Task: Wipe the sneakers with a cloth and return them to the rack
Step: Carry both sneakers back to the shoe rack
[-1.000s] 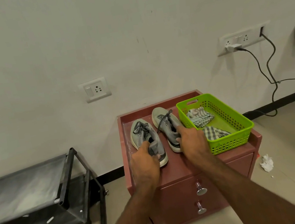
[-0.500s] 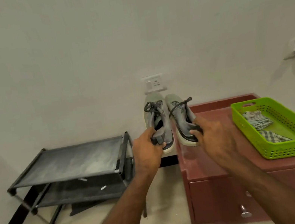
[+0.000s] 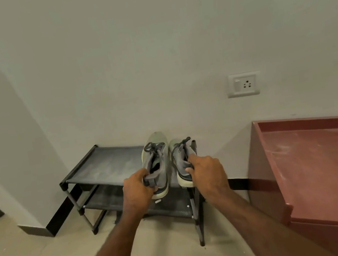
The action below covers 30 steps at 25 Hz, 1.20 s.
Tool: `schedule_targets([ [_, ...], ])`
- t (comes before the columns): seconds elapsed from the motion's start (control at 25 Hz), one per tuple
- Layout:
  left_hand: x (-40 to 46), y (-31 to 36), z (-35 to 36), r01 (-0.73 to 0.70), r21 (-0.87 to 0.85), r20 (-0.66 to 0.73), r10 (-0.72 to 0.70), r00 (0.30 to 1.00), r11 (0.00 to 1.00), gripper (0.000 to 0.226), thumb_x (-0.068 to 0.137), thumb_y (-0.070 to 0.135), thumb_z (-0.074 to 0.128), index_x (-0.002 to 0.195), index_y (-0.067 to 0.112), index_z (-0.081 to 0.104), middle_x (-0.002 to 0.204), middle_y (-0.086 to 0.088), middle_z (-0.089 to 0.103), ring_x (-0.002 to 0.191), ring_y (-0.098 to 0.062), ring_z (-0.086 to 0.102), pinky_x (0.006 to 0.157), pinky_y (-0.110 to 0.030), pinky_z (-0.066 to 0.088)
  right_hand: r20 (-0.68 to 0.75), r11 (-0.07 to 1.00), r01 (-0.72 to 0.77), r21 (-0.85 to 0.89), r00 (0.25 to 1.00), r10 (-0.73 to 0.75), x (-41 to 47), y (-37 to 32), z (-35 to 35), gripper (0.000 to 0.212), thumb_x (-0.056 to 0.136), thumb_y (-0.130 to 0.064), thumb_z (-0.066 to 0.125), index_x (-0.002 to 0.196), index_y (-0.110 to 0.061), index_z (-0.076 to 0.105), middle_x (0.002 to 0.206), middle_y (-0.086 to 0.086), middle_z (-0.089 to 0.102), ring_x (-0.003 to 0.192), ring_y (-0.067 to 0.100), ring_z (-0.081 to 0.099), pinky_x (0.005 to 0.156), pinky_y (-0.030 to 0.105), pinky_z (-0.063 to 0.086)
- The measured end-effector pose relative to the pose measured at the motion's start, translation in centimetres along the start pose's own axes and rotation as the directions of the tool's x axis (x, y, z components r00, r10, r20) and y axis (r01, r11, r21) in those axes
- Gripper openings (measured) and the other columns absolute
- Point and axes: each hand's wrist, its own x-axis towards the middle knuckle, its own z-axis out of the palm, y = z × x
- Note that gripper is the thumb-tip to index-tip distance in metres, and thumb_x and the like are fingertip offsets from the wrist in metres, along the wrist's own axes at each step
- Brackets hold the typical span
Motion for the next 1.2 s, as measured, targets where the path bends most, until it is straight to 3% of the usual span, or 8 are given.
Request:
schedule_targets([
  [0.24,5.9,-5.2,1.2,0.087,-0.016,-0.043,-0.087,0.995,0.996,0.027,0.066,0.006,0.087,0.078,0.013,0.064,0.076,-0.003,0.066,0.077,-0.022,0.062,0.061,-0.024,0.045,-0.016,0.999,0.015,-0.039,1.000,-0.016,4.7,-1.7,6.2,0.016,0.099,-0.028,0.058,0.107,-0.017,0.066,0.094,0.006,0.072,0.086,0.022,0.069,0.074,0.030,0.056],
  [0.48,8.0,-8.0,2.4,0.090,-0.067,-0.037,-0.092,0.995,0.994,0.028,0.066,0.005,0.088,0.077,0.011,0.063,0.074,-0.003,0.066,0.070,-0.019,0.061,0.061,-0.020,0.049,0.041,0.982,0.118,-0.151,0.993,-0.113,6.3,-2.7,10.6,0.015,0.097,-0.025,0.061,0.105,-0.013,0.065,0.093,0.008,0.072,0.085,0.027,0.070,0.076,0.039,0.060],
  [0.64,8.3,-8.1,2.0,0.066,-0.008,0.043,-0.066,0.997,0.998,0.028,0.070,0.006,0.085,0.089,0.013,0.065,0.085,-0.004,0.068,0.082,-0.022,0.066,0.078,-0.042,0.058,0.053,0.991,0.074,-0.114,0.996,-0.069,5.8,-3.4,11.6,0.017,0.097,-0.028,0.063,0.106,-0.013,0.066,0.095,0.008,0.072,0.086,0.025,0.070,0.078,0.039,0.060],
  [0.84,6.8,-7.2,2.1,0.118,-0.065,0.031,-0.116,0.993,0.991,0.047,0.075,-0.001,0.080,0.115,0.018,0.065,0.101,-0.001,0.069,0.091,-0.017,0.068,0.085,-0.035,0.059,0.118,1.000,0.015,0.002,0.993,-0.015,5.4,-3.2,10.9,0.024,0.092,-0.031,0.068,0.111,-0.018,0.062,0.098,0.006,0.070,0.092,0.023,0.067,0.077,0.035,0.057],
  [0.96,3.7,-4.4,1.8,0.168,-0.093,-0.170,-0.182,0.969,0.981,0.035,0.086,0.012,0.075,0.118,0.020,0.063,0.102,0.005,0.065,0.089,-0.011,0.062,0.076,-0.029,0.053,0.124,0.995,0.030,0.097,0.991,-0.042,3.4,-1.8,9.1,0.033,0.089,-0.032,0.071,0.118,-0.025,0.058,0.099,0.003,0.070,0.089,0.021,0.066,0.078,0.035,0.059],
  [1.04,1.0,-1.0,2.1,0.177,-0.130,-0.371,-0.213,0.904,0.976,0.014,0.092,0.019,0.068,0.105,0.016,0.068,0.095,0.000,0.070,0.083,-0.013,0.062,0.073,-0.030,0.047,0.101,0.995,0.075,0.064,0.992,-0.081,1.0,0.0,7.1,0.019,0.092,-0.027,0.065,0.110,-0.020,0.061,0.096,0.005,0.070,0.086,0.025,0.067,0.074,0.035,0.058],
  [1.08,-0.2,0.9,2.6,0.161,-0.144,-0.392,-0.205,0.897,0.976,0.009,0.092,0.020,0.066,0.098,0.015,0.069,0.091,-0.001,0.072,0.081,-0.015,0.063,0.073,-0.030,0.047,0.091,0.995,0.094,0.037,0.991,-0.097,-0.4,1.1,6.0,0.014,0.094,-0.023,0.061,0.106,-0.017,0.062,0.095,0.009,0.070,0.086,0.030,0.067,0.073,0.038,0.056],
  [1.2,-4.5,6.8,6.7,0.056,-0.109,-0.094,-0.066,0.993,0.992,0.012,0.089,0.028,0.066,0.080,0.020,0.066,0.077,0.003,0.068,0.075,-0.017,0.065,0.072,-0.030,0.051,0.090,0.995,0.081,-0.065,0.993,-0.075,-6.5,5.8,1.3,0.012,0.091,-0.016,0.054,0.098,-0.012,0.062,0.088,0.013,0.069,0.080,0.038,0.065,0.066,0.043,0.055],
])
